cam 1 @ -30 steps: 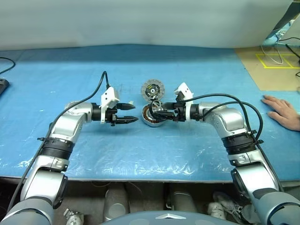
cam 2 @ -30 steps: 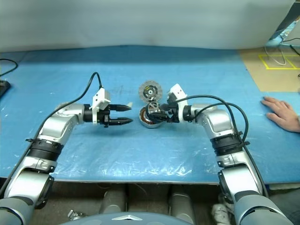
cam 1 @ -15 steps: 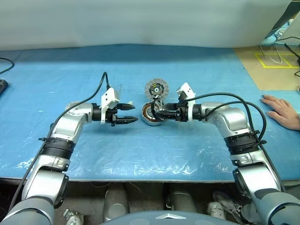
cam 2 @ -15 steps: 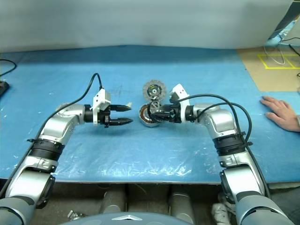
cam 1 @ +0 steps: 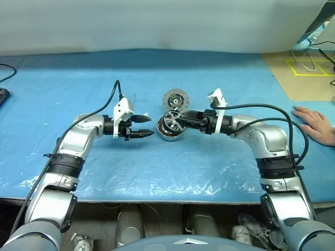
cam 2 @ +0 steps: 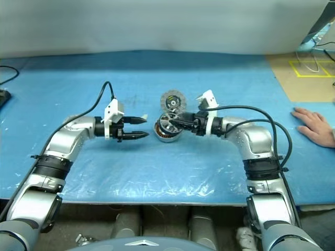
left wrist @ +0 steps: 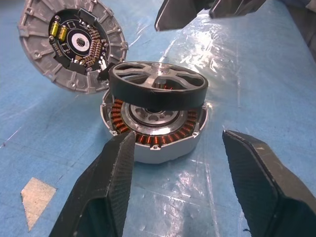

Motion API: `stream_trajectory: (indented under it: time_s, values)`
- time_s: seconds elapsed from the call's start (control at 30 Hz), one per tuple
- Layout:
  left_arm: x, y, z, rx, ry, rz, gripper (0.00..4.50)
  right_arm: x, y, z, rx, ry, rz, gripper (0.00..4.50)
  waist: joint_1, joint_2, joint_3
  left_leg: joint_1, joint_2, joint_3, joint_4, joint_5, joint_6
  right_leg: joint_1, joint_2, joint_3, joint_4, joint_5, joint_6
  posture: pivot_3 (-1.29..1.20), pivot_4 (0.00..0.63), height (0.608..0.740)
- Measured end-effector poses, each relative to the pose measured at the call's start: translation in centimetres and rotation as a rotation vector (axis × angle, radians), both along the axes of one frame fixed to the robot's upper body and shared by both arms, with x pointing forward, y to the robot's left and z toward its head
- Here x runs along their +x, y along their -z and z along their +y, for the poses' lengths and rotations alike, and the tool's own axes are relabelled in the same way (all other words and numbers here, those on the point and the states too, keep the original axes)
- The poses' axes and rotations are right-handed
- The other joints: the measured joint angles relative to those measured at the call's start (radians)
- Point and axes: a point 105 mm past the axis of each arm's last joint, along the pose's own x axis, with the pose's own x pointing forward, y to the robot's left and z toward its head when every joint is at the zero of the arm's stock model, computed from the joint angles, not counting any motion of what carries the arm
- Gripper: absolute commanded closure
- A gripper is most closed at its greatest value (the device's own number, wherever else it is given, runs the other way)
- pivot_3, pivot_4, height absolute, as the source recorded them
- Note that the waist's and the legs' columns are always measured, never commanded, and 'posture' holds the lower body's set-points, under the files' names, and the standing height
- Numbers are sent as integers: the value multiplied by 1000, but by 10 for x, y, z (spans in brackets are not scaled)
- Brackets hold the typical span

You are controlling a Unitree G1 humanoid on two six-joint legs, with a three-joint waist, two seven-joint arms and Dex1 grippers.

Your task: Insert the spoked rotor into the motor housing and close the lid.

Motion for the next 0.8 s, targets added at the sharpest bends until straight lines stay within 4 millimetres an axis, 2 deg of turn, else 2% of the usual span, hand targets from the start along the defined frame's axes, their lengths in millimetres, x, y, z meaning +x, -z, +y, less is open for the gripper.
stream_trajectory:
  time_s: [0.13, 0.3, 0.37, 0.43, 0.5, 0.57, 0.67, 0.8]
  values:
    - [0, 0, 0, 1, 1, 0, 1525, -3, 4, -1, -4, 26, 6, 1410, -2, 0, 0, 0, 0, 0, 0, 0, 0, 0, 0, 0, 0, 0, 0, 0, 150, 740]
    - [3, -6, -2, 2, 11, -14, 1525, -2, -1, -1, -23, 41, -7, 1410, -2, 0, 0, 0, 0, 0, 0, 0, 0, 0, 0, 0, 0, 0, 0, 0, 150, 740]
    - [4, -8, -2, 2, 14, -18, 1525, 3, -5, 1, -42, 54, -6, 1410, -4, 0, 0, 0, 0, 0, 0, 0, 0, 0, 0, 1, 0, 0, 0, 0, 150, 740]
    - [4, -7, -4, 1, 21, -14, 1525, 16, -9, 2, -112, 95, -8, 1410, -9, 1, 0, 1, 0, 0, 0, 0, 0, 0, 0, 1, 0, 0, 0, 0, 150, 740]
    - [3, -6, -5, 4, 27, -10, 1525, 18, -10, 3, -136, 90, 15, 1410, -8, 1, 0, 0, 0, 0, 0, 0, 0, 0, 0, 0, 0, 0, 0, 0, 150, 740]
    - [4, -4, -4, 12, 24, -14, 1525, 15, -3, 4, -183, 71, 57, 1410, -4, 1, 0, 0, 0, 0, -1, 0, 0, 0, 0, 0, -1, 0, 0, 0, 150, 740]
    - [4, -2, -4, 17, 22, -19, 1525, 11, 21, 6, -294, 52, 132, 1410, -1, 1, 0, 0, 0, 0, -3, 0, 0, 0, 0, -1, -2, 2, 4, 0, 150, 740]
    - [3, 0, -6, 11, 23, -19, 1525, 9, 27, 9, -313, 32, 156, 1410, -1, 1, 1, 0, 0, 0, -3, 0, 0, 0, 0, 0, -2, 2, 4, 0, 150, 740]
